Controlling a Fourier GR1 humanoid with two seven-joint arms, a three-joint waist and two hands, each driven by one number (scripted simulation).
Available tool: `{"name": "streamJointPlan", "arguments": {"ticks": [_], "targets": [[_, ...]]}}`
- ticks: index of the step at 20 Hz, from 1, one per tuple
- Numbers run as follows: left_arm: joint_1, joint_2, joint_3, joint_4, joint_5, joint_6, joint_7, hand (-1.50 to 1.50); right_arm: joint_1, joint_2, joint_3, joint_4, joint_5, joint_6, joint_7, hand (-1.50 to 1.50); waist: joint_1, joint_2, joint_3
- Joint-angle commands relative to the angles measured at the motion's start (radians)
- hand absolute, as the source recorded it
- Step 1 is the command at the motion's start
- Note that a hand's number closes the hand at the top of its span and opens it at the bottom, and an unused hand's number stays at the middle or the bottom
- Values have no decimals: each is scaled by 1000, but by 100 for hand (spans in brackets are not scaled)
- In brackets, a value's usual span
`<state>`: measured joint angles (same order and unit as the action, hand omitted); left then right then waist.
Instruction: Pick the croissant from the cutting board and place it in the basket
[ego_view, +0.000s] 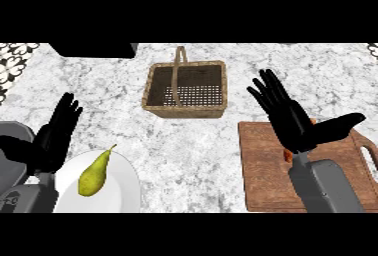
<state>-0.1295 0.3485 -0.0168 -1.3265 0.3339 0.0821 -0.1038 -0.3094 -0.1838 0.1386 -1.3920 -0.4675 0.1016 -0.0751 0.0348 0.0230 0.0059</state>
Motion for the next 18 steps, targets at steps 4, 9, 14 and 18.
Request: {"name": "streamJointPlan", "arguments": {"ticks": [4,9,14,18], "targets": [[19,68,53,4,-55,75,4,0,135,-186,-224,64,179,-363,29,150,-104,-30,-10],[-4,55,3,-12,-100,113,68,0,116,-200,-318,-15,369,-693,-121,150,-82,-31,-9],[-62,68,-9,-25,-111,112,106,0,125,-159,-315,121,593,-1083,59,-150,-51,-15,-14],[-70,72,-15,-52,-118,131,159,0,146,-250,-317,183,727,-1188,293,-150,-46,-26,-19]]}}
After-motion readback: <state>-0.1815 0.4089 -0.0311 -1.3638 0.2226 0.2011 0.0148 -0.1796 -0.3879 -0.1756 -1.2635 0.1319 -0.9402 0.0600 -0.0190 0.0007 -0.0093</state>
